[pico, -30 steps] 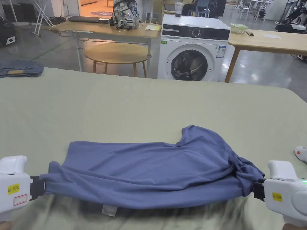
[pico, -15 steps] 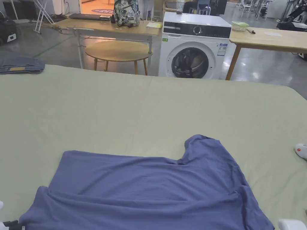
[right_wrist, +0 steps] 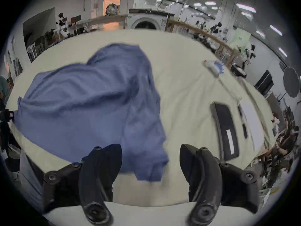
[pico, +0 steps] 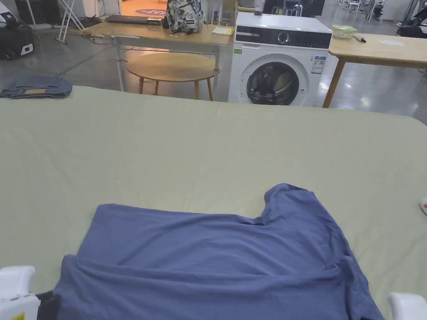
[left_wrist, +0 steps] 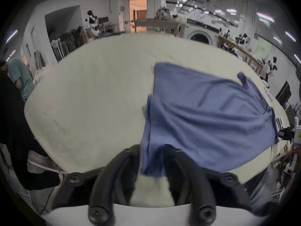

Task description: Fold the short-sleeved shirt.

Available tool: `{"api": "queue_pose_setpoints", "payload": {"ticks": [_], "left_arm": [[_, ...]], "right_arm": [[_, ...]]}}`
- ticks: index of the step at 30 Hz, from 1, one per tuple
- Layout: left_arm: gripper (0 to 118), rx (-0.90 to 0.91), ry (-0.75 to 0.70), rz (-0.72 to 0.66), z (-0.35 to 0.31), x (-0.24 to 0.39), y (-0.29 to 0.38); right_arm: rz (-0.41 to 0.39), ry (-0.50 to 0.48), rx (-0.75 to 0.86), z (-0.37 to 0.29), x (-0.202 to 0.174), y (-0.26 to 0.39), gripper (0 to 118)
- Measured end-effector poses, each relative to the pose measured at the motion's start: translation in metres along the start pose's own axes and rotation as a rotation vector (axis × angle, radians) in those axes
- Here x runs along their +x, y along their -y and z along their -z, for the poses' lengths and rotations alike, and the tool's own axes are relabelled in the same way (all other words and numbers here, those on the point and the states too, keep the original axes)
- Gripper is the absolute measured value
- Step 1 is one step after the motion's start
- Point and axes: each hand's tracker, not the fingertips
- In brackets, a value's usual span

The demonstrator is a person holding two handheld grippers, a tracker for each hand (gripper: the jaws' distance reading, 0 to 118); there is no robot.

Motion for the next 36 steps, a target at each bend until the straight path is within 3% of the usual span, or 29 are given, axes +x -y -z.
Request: {"api": "queue_pose_setpoints", "payload": {"ticks": [1, 2, 13, 15, 16, 17, 19, 20, 21, 29, 36], "left_arm": [[65, 0.045, 0.010, -0.008, -0.004, 0.002, -0.007], [69, 0.082, 0.022, -0.014, -0.007, 0.004, -0.012], [69, 0.538, 0.050, 0.134, -0.017, 0.078, -0.064], [60, 0.597, 0.001, 0.166, -0.018, 0.094, -0.065], [46, 0.620, -0.027, 0.179, -0.019, 0.100, -0.065], [33, 0.645, -0.035, 0.183, -0.020, 0.104, -0.065], [12, 0.682, -0.039, 0.177, -0.022, 0.111, -0.066], [6, 0.689, -0.040, 0.173, -0.022, 0.113, -0.067], [0, 0.705, -0.042, 0.166, -0.022, 0.114, -0.067], [0, 0.689, -0.005, 0.077, -0.015, 0.099, -0.082], [0, 0.389, 0.062, 0.029, 0.043, 0.049, -0.142]], "right_arm": [[0.006, -0.008, 0.038, -0.006, -0.002, -0.007, 76], [0.014, -0.017, 0.062, -0.009, -0.003, -0.014, 76], [0.108, -0.140, 0.490, -0.024, -0.076, -0.064, 71], [0.111, -0.145, 0.544, -0.026, -0.089, -0.067, 49], [0.124, -0.144, 0.576, -0.028, -0.095, -0.069, 28], [0.137, -0.145, 0.603, -0.029, -0.101, -0.070, 16], [0.155, -0.142, 0.648, -0.032, -0.110, -0.072, 10], [0.156, -0.154, 0.653, -0.032, -0.112, -0.074, 1], [0.162, -0.166, 0.669, -0.033, -0.115, -0.076, 0], [0.122, -0.113, 0.760, -0.038, -0.131, -0.086, 0], [0.083, -0.094, 0.739, -0.025, -0.128, -0.096, 0]]}}
